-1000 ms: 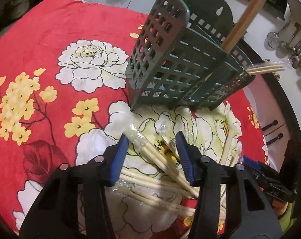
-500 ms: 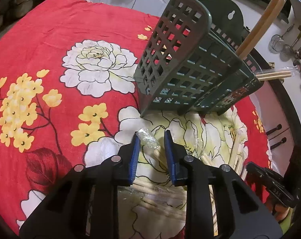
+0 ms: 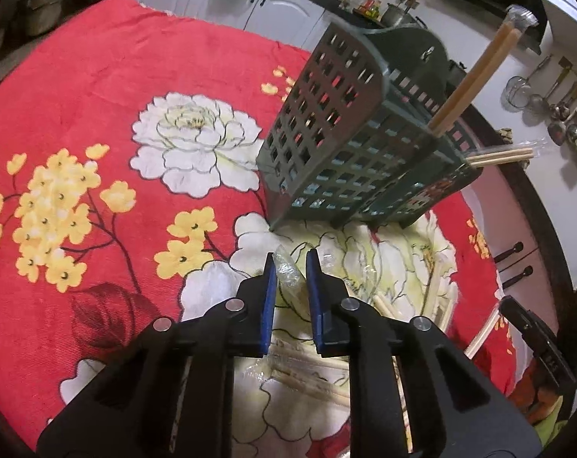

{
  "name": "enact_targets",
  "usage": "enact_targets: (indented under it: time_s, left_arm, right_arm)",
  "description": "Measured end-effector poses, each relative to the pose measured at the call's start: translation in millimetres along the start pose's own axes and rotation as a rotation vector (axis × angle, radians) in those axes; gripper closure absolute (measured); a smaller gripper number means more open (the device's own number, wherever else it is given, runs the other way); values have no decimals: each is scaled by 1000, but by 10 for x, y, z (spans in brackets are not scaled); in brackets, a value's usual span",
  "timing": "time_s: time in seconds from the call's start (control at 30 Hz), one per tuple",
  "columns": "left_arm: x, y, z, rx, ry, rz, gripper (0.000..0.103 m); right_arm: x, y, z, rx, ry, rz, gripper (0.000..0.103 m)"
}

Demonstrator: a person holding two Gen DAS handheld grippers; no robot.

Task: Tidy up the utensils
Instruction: 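Close the left gripper on a wrapped chopstick while the right gripper grasps another, then lift both held chopsticks and lower them upright into the green caddy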

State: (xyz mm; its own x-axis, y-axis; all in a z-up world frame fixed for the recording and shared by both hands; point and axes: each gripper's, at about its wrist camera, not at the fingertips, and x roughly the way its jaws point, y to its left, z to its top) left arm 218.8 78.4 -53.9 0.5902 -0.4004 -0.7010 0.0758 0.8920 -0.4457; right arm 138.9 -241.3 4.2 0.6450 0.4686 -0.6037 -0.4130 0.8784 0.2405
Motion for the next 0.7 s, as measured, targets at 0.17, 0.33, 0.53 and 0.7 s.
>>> enact_targets:
  time_s: [0.17,0.33,0.53,0.7]
  left_arm:
    - [-286,-154,46,41,-81,-14,94]
    - [-529,-344,125,87,-166,-17,95]
    - [-746,-532,255,132,-231,-12,97]
    - [-885,-697,300,171,-260,-20,97]
  right_arm:
    - [-144,110,105,-34,-47,8,100]
    - [-240,221,221,-69,-81,6,100]
    - [-373,331,385,-99,-135,14,100]
    - [-493,393,509,-125,-178,24,100]
